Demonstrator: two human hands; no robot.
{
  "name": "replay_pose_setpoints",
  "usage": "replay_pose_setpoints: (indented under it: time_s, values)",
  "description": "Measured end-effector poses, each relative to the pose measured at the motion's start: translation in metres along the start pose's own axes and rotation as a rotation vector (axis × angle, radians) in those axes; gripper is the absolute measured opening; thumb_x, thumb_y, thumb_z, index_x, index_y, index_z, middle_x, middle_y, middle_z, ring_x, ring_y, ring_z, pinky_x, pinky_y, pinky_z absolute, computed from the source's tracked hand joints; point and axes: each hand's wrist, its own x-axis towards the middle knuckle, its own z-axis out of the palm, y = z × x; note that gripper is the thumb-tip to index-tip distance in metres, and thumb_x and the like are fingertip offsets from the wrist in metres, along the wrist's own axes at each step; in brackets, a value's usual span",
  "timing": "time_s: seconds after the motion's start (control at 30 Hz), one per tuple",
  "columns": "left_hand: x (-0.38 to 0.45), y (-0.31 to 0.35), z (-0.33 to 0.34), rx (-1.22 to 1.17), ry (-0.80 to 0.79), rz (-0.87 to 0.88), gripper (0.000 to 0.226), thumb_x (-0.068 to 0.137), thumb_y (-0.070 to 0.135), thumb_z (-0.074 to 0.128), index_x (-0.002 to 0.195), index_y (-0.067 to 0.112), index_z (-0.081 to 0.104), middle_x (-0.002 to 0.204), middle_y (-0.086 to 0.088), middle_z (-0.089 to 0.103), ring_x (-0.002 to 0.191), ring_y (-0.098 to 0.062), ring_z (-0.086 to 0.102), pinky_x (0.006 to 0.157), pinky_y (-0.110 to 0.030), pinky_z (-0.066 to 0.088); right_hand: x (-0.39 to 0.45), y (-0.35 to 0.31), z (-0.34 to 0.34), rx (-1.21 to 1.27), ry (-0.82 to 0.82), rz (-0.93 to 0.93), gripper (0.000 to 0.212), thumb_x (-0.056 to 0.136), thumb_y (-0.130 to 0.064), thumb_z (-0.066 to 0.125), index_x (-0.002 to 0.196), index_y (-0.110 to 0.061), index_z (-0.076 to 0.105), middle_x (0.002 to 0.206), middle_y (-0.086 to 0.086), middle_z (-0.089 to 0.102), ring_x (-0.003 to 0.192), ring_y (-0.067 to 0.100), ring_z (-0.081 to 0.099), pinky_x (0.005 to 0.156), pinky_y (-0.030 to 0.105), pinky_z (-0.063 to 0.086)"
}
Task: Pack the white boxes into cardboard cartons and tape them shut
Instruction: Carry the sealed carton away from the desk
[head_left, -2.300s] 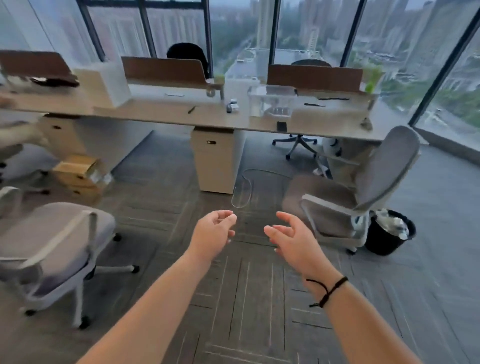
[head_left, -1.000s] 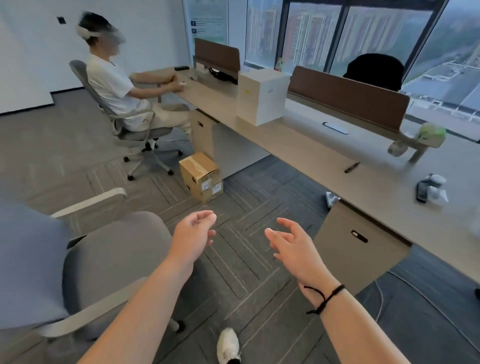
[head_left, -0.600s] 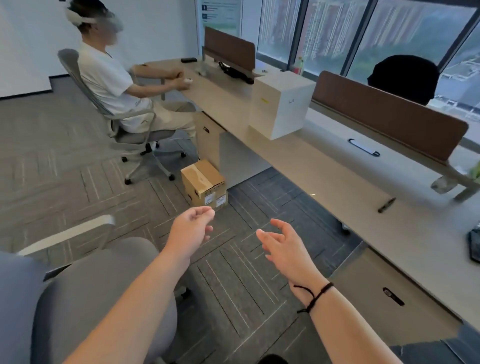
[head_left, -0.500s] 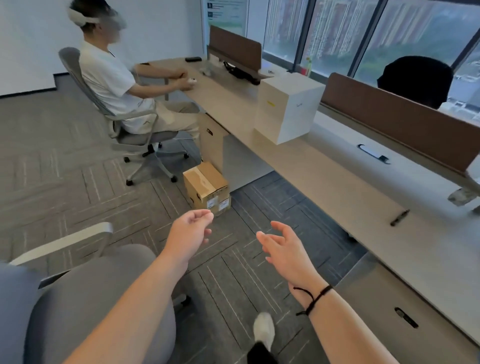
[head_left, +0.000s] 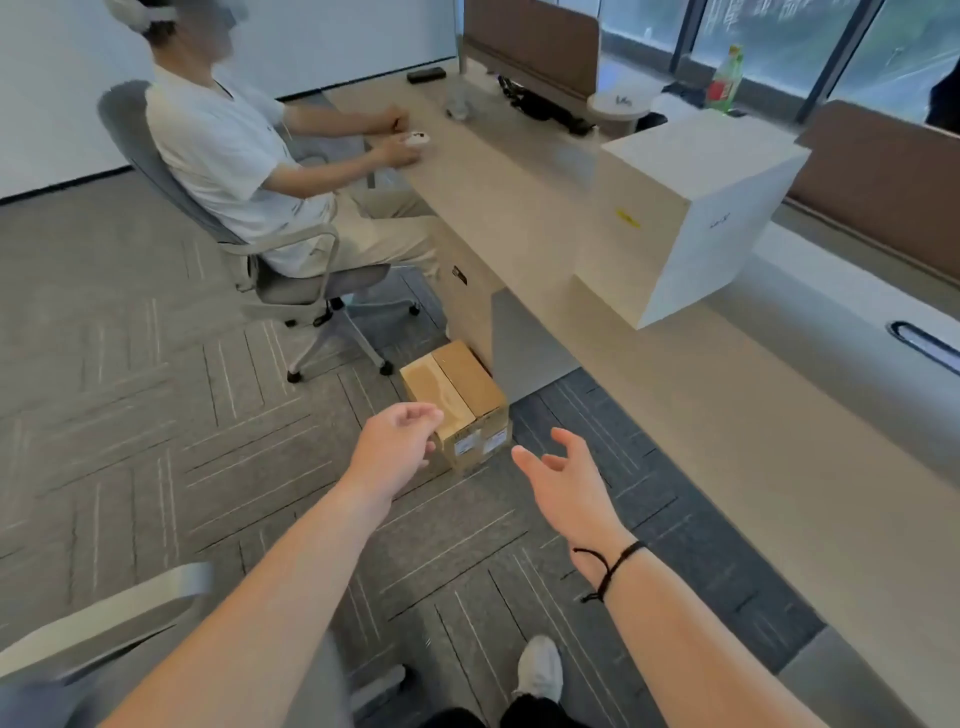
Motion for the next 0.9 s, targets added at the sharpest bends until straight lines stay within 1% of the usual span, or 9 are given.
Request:
replay_pose_setpoints:
  time_s: [0.1,0.3,0.37,0.43,0.47,0.53,0.6,0.77,0.9]
  values:
    - [0.055,0.024,0.002,0.011,0.006,-0.025,0.012,0.100,0.031,0.059,0.107,0.026,0.068,0.109,-0.003,0.069,0.103,-0.023,0.067,0.092,-0.041,0.058,0.055,-0.023,0.007,-0.026,-0.028,0.027,0.072,0.096,-0.043,0.063,0.155,-0.029,0.024,0.148,0.004,0.044,0.112,0.012,0.047,0.083,0.026,0.039]
    - [0.180,0.052,-0.005,0.033,-0.005,-0.073,0.010,0.101,0.029,0.058,0.103,0.026,0.067,0.104,0.003,0.069,0.095,-0.018,0.066,0.093,-0.041,0.057,0.161,-0.054,0.041,-0.054,-0.025,0.130,0.076,0.095,-0.045,0.064,0.156,-0.029,0.021,0.148,0.004,0.044,0.115,0.016,0.053,0.083,0.025,0.043]
    - [0.232,0.055,-0.007,0.059,-0.028,-0.088,0.012,0.101,0.030,0.058,0.105,0.024,0.068,0.105,-0.002,0.070,0.095,-0.019,0.067,0.093,-0.042,0.057,0.201,-0.057,0.058,-0.056,-0.010,0.164,0.076,0.096,-0.044,0.063,0.157,-0.026,0.020,0.140,0.002,0.047,0.097,0.009,0.058,0.070,0.019,0.043]
    - [0.283,0.058,-0.010,0.093,-0.066,-0.113,0.015,0.099,0.034,0.059,0.105,0.024,0.069,0.108,-0.005,0.070,0.101,-0.024,0.067,0.095,-0.044,0.057,0.239,-0.063,0.076,-0.046,0.014,0.209,0.075,0.098,-0.041,0.061,0.157,-0.023,0.019,0.133,0.000,0.047,0.079,-0.001,0.051,0.059,0.015,0.037]
    - [0.308,0.062,-0.011,0.112,-0.089,-0.121,0.016,0.099,0.035,0.059,0.105,0.024,0.070,0.109,-0.006,0.070,0.104,-0.026,0.067,0.097,-0.045,0.056,0.259,-0.067,0.085,-0.032,0.029,0.231,0.074,0.098,-0.041,0.061,0.156,-0.023,0.019,0.139,0.002,0.047,0.081,-0.001,0.051,0.061,0.015,0.039]
    - [0.357,0.072,-0.014,0.156,-0.144,-0.130,0.017,0.098,0.035,0.059,0.106,0.025,0.069,0.108,-0.006,0.070,0.105,-0.026,0.066,0.098,-0.046,0.055,0.295,-0.078,0.101,-0.004,0.075,0.279,0.076,0.097,-0.042,0.062,0.156,-0.023,0.019,0.151,0.007,0.041,0.104,0.012,0.056,0.081,0.022,0.042]
    - [0.402,0.080,-0.019,0.209,-0.192,-0.130,0.016,0.099,0.034,0.059,0.107,0.025,0.069,0.108,-0.002,0.069,0.104,-0.022,0.065,0.099,-0.045,0.053,0.328,-0.087,0.120,0.033,0.109,0.336,0.077,0.096,-0.043,0.063,0.156,-0.023,0.019,0.149,0.009,0.043,0.121,0.022,0.052,0.089,0.029,0.040]
    - [0.511,0.076,-0.022,0.356,-0.261,-0.135,0.016,0.098,0.033,0.059,0.107,0.023,0.069,0.110,0.003,0.068,0.104,-0.018,0.063,0.093,-0.039,0.053,0.415,-0.080,0.159,0.111,0.167,0.449,0.076,0.094,-0.038,0.066,0.154,-0.017,0.023,0.112,0.004,0.056,0.094,0.014,0.058,0.087,0.031,0.046]
    - [0.586,0.047,-0.007,0.409,-0.300,-0.181,0.015,0.096,0.033,0.061,0.102,0.024,0.071,0.106,0.004,0.069,0.106,-0.019,0.064,0.098,-0.043,0.053,0.481,-0.042,0.179,0.142,0.233,0.570,0.083,0.091,-0.044,0.067,0.156,-0.021,0.020,0.127,0.011,0.059,0.109,0.024,0.061,0.099,0.040,0.050]
